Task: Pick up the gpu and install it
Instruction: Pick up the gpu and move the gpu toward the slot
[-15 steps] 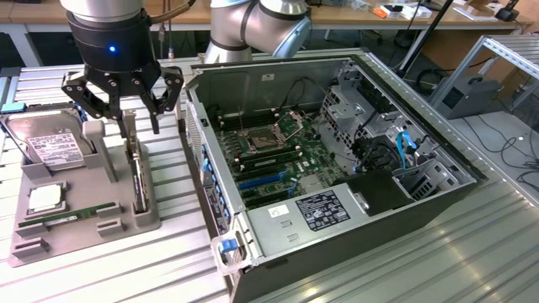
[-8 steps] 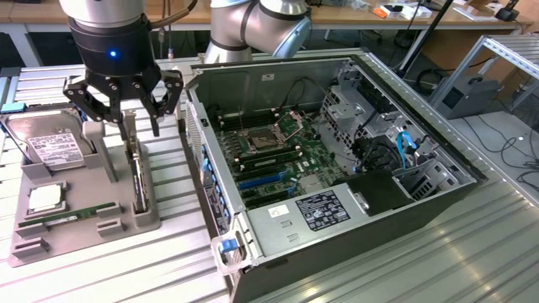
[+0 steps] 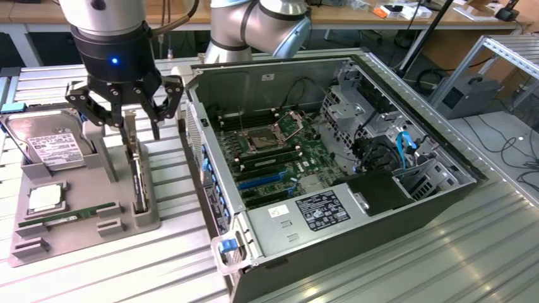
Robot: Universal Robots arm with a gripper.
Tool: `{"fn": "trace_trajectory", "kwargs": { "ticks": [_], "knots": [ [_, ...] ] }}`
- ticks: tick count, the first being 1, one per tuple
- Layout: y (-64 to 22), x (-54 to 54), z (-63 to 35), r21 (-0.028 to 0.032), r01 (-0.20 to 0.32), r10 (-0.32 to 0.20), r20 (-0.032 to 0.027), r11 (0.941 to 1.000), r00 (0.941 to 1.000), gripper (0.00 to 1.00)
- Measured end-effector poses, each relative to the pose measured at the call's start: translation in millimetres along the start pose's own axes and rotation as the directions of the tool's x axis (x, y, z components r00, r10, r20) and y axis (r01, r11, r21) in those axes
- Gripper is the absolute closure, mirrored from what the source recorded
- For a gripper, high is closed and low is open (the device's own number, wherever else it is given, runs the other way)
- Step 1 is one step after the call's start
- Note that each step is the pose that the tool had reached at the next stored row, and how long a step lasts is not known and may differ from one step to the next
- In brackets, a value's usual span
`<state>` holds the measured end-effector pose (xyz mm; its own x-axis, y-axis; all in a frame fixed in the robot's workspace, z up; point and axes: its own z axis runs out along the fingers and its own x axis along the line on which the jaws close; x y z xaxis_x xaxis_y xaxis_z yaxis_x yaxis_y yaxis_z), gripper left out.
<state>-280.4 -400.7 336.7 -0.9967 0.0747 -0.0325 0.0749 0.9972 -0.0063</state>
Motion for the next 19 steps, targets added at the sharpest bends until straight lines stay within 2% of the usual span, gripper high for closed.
{"fn": "trace_trajectory", "kwargs": {
  "ticks": [19],
  "knots": [
    [0.1,0.4,12.4,0.0000,0.000,0.000,0.0000,1.0000,1.0000,0.52]
  ]
}}
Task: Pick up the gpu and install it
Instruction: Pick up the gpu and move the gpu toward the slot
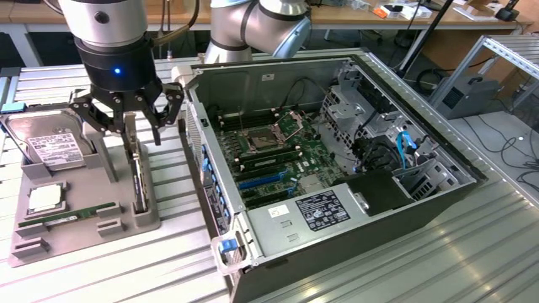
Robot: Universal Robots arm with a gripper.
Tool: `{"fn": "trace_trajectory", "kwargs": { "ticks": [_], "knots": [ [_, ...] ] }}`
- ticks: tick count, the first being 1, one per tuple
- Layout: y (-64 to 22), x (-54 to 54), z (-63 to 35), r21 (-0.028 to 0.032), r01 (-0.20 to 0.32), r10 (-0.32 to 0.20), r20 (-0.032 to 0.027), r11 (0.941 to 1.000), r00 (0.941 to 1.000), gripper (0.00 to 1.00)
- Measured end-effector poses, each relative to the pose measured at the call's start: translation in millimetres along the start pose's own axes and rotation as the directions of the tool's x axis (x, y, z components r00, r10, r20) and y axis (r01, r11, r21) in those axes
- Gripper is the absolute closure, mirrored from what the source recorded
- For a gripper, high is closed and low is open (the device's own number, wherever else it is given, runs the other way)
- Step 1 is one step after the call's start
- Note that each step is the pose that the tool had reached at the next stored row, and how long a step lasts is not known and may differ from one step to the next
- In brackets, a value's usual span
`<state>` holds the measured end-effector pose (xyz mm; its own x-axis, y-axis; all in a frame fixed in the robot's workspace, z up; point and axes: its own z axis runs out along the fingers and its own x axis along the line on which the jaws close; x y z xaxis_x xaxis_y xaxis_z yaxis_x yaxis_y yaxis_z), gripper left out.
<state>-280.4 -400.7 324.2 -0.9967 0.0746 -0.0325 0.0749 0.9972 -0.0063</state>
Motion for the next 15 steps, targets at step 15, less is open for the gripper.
{"fn": "trace_trajectory", "kwargs": {
  "ticks": [15],
  "knots": [
    [-0.1,2.3,11.1,-0.0002,0.000,0.000,0.0002,1.0000,1.0000,0.52]
  ]
}}
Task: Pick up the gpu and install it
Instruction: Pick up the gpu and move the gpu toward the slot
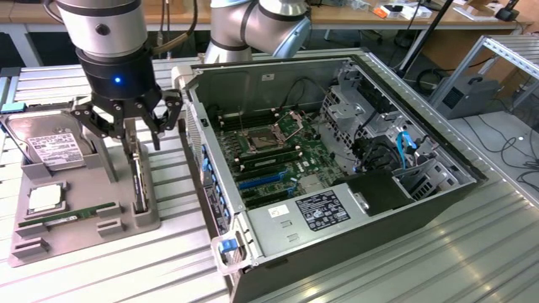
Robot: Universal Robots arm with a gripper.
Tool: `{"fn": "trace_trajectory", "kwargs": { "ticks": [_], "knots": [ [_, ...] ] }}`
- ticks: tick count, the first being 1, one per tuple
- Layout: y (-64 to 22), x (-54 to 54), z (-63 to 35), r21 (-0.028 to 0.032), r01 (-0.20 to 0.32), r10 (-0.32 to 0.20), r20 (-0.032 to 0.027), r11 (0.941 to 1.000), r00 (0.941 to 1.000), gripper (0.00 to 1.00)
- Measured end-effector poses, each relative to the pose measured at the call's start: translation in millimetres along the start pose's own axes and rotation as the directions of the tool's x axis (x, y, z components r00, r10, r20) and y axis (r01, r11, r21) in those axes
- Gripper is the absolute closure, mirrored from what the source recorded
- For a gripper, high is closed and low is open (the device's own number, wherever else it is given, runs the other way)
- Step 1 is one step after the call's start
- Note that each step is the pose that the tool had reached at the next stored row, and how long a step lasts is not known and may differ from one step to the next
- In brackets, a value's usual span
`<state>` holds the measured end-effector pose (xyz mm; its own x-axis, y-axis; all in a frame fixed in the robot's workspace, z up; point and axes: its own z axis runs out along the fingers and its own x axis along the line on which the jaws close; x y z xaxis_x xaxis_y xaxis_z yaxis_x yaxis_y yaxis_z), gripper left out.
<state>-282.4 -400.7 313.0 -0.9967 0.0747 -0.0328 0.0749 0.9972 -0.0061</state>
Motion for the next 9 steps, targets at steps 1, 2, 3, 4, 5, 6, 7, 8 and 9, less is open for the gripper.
{"fn": "trace_trajectory", "kwargs": {
  "ticks": [1,2,3,4,5,6,7,8,9],
  "knots": [
    [0.0,0.8,0.4,0.0000,0.000,0.000,0.0000,1.0000,1.0000,0.52],
    [-0.1,1.7,0.8,0.0001,0.000,0.000,-0.0002,1.0000,1.0000,0.52],
    [-0.2,2.3,1.2,0.0000,0.000,0.000,-0.0001,1.0000,1.0000,0.52],
    [-0.3,2.8,1.6,0.0002,0.000,0.000,-0.0003,1.0000,1.0000,0.52],
    [-0.3,2.9,1.9,0.0003,0.000,0.000,-0.0003,1.0000,1.0000,0.52],
    [-0.3,3.1,2.2,0.0002,0.000,0.000,-0.0003,1.0000,1.0000,0.52],
    [-0.3,3.2,2.8,0.0002,0.000,0.000,-0.0003,1.0000,1.0000,0.52],
    [-0.2,3.3,3.4,0.0002,0.000,0.000,-0.0003,1.0000,1.0000,0.52],
    [-0.3,3.4,3.8,0.0002,0.000,0.000,-0.0002,1.0000,1.0000,0.52]
  ]
}}
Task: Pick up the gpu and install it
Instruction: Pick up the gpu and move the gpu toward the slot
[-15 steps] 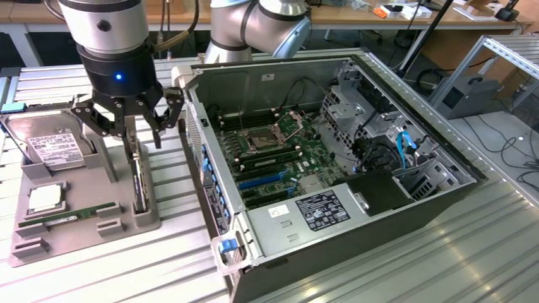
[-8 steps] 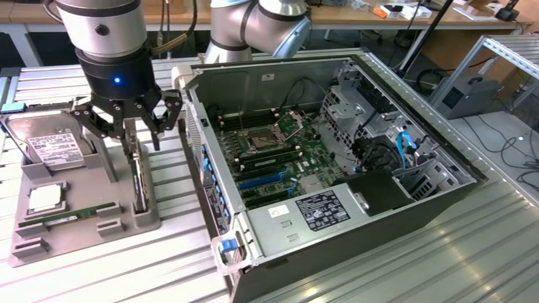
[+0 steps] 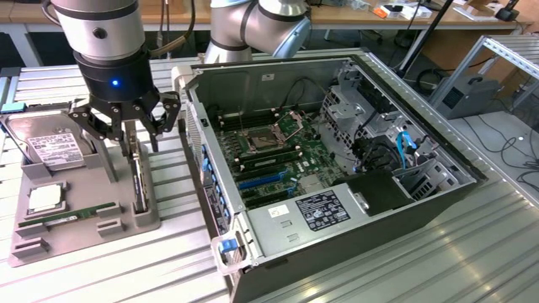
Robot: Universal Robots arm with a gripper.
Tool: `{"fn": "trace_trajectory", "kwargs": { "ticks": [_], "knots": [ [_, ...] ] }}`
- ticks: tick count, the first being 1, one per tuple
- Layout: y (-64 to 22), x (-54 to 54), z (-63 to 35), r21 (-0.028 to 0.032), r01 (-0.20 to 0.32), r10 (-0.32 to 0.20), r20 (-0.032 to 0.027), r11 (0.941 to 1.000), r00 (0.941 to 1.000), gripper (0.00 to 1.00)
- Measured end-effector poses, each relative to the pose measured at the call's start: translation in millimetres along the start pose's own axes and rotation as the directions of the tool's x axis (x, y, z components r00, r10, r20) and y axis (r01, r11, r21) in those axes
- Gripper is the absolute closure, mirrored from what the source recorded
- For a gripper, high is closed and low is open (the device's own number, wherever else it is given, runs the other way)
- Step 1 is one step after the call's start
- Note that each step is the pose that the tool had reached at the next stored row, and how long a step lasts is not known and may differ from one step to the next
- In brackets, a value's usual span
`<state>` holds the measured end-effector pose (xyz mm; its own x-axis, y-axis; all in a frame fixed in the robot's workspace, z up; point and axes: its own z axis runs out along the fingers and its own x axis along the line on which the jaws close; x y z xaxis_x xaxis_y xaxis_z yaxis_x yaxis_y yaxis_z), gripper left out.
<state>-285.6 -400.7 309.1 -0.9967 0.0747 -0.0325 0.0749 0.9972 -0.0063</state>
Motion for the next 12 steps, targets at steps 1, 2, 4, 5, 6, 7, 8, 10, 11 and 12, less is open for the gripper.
{"fn": "trace_trajectory", "kwargs": {
  "ticks": [1,2,4,5,6,7,8,10,11,12],
  "knots": [
    [0.0,0.1,0.5,0.0000,0.000,0.000,0.0001,1.0000,1.0000,0.52],
    [0.0,0.2,1.0,-0.0001,0.000,0.000,0.0001,1.0000,1.0000,0.52],
    [-0.1,1.1,2.3,0.0000,0.000,0.000,0.0001,1.0000,1.0000,0.52],
    [-0.1,1.6,2.8,0.0000,0.000,0.000,0.0000,1.0000,1.0000,0.52],
    [-0.1,2.0,3.8,0.0000,0.000,0.000,0.0001,1.0000,1.0000,0.52],
    [-0.2,2.4,4.5,0.0000,0.000,0.000,0.0000,1.0000,1.0000,0.52],
    [-0.2,2.6,4.9,0.0000,0.000,0.000,0.0000,1.0000,1.0000,0.52],
    [-0.2,2.8,5.7,0.0000,0.000,0.000,0.0000,1.0000,1.0000,0.52],
    [-0.2,2.9,6.3,0.0000,0.000,0.000,0.0000,1.0000,1.0000,0.52],
    [-0.2,3.1,6.9,0.0000,0.000,0.000,0.0000,1.0000,1.0000,0.52]
  ]
}}
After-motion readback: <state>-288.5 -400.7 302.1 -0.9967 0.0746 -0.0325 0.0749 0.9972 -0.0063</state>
